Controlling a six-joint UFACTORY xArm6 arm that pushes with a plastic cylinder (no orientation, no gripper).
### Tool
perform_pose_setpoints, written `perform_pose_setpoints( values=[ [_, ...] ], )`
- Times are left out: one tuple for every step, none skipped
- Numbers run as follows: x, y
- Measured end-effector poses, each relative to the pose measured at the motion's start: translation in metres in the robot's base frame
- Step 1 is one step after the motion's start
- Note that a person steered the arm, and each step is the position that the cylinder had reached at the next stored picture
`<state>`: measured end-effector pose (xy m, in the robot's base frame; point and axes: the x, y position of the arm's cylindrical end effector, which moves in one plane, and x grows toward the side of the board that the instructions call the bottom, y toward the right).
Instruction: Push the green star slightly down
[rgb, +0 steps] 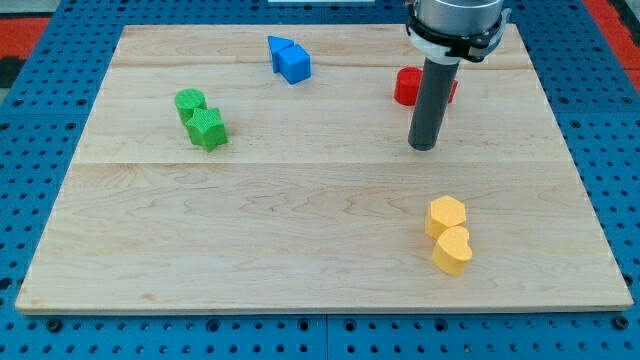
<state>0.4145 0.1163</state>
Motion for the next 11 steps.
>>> perform_pose_setpoints(
  values=[
    [0.000, -0.005],
    [0.000, -0.047],
    [-0.004, -0.107],
    [-0.026, -0.152],
    [-0.051, -0.166],
    [-0.055, -0.194],
    [-0.049, -0.233],
    [-0.040, -0.273],
    [-0.026, -0.297],
    [-0.015, -0.296],
    [-0.004, -0.295]
  ],
)
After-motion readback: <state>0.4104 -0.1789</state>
